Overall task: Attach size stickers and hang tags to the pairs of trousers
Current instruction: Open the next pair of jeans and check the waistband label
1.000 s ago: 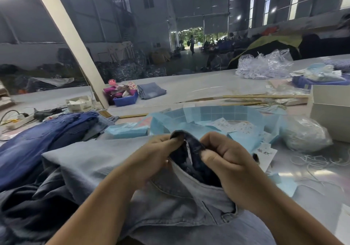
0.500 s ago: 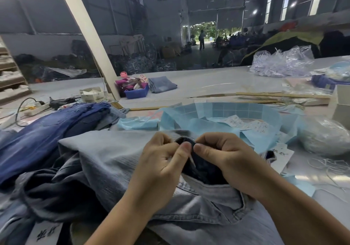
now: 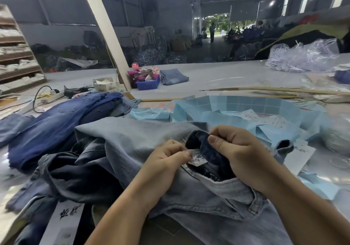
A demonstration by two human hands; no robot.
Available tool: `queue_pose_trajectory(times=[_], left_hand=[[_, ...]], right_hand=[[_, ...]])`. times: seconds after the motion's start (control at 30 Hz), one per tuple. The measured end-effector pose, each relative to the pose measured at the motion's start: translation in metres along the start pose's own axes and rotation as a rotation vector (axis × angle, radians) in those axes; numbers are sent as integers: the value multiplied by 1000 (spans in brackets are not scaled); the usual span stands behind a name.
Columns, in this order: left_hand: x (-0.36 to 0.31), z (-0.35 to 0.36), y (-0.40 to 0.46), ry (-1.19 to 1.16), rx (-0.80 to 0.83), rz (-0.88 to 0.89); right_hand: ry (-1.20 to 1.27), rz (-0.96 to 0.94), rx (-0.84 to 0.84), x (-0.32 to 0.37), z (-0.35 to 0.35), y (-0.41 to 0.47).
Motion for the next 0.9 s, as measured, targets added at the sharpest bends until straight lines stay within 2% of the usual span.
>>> queue_pose_trajectory(times=[0.23,0.6,0.9], left_hand=[[6,7,-5,-24,117,42],[6,5,-7,-69,17,75],[9,2,-9,-158,-38,95]], right_hand=[[-72,-113,-75,-4,7,-11],[-104,-147,-38,0,17,-12],[-21,-125,-71,-6,11,-13]])
Point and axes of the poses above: each hand's wrist, its own y-axis towards the middle knuckle, its own z-axis out of the palm, x = y × z, the point moved 7 cm from there along y, towards the middle knuckle, and after that the axes turned 9 degrees about x, right-handed, at the moved point
